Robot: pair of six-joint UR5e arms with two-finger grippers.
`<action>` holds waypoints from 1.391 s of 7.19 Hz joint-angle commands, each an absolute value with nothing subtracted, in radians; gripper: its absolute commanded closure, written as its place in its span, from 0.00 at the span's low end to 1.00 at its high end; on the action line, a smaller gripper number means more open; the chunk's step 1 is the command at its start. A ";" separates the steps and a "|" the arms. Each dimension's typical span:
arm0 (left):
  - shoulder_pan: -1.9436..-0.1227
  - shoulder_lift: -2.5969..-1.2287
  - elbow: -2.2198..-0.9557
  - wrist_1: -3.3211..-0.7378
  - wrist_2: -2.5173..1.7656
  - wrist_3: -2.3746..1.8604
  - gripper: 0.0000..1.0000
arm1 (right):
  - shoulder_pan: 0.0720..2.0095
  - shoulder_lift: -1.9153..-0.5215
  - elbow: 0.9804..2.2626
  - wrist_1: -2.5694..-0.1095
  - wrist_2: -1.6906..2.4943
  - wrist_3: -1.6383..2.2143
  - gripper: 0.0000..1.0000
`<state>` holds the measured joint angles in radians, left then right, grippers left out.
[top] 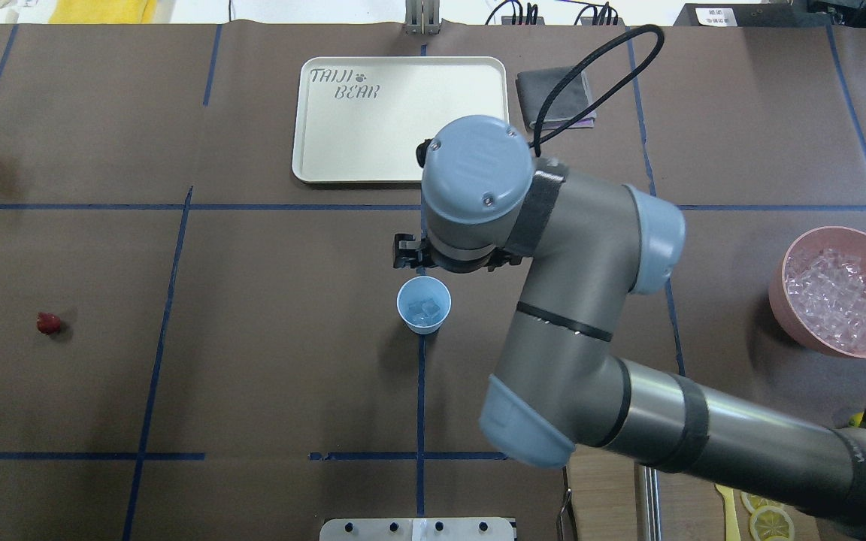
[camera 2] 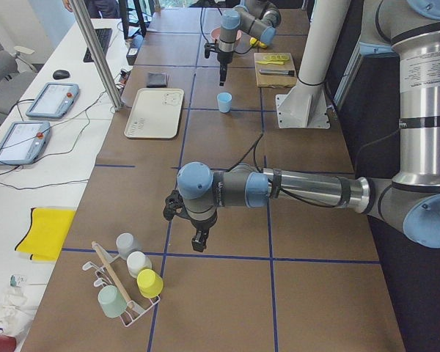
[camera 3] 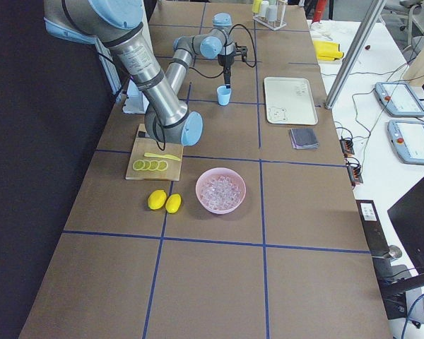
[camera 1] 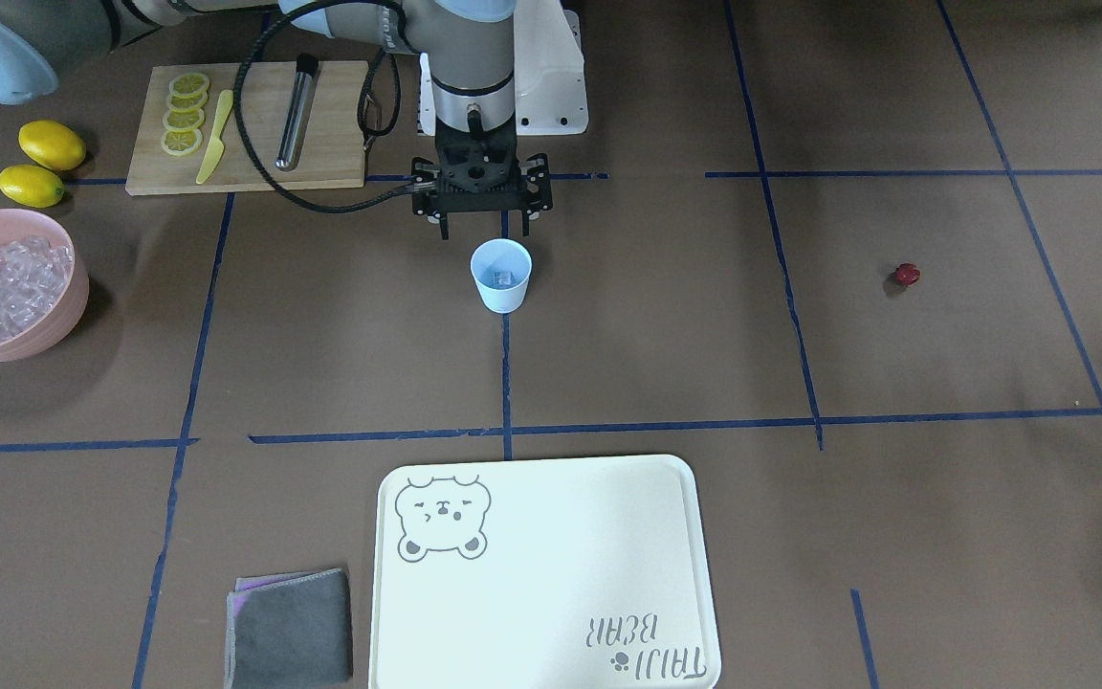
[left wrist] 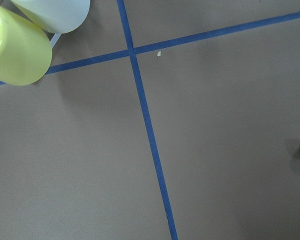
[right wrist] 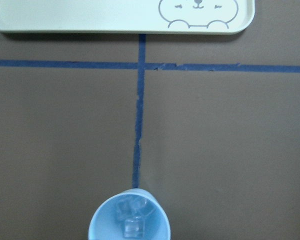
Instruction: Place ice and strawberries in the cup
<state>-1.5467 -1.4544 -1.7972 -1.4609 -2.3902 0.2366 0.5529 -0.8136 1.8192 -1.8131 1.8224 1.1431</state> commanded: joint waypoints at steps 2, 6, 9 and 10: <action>-1.545 -1.462 -1.819 -1.459 -2.390 0.229 0.00 | 0.916 -1.091 1.957 -1.815 2.108 0.654 0.01; -1.545 -1.486 -1.832 -1.635 -2.390 0.227 0.00 | 1.386 -1.453 1.950 -1.812 2.337 -0.083 0.01; -1.499 -1.545 -1.819 -1.635 -2.390 0.227 0.00 | 1.630 -1.614 1.775 -1.802 2.326 -0.438 0.01; -1.468 -1.546 -1.838 -1.647 -2.390 0.212 0.00 | 1.673 -1.656 1.761 -1.802 2.324 -0.437 0.01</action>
<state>-1.4977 -1.5423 -1.8239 -1.6364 -2.3904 0.2234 1.5997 -1.6059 1.8009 -1.8033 2.3254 -0.3889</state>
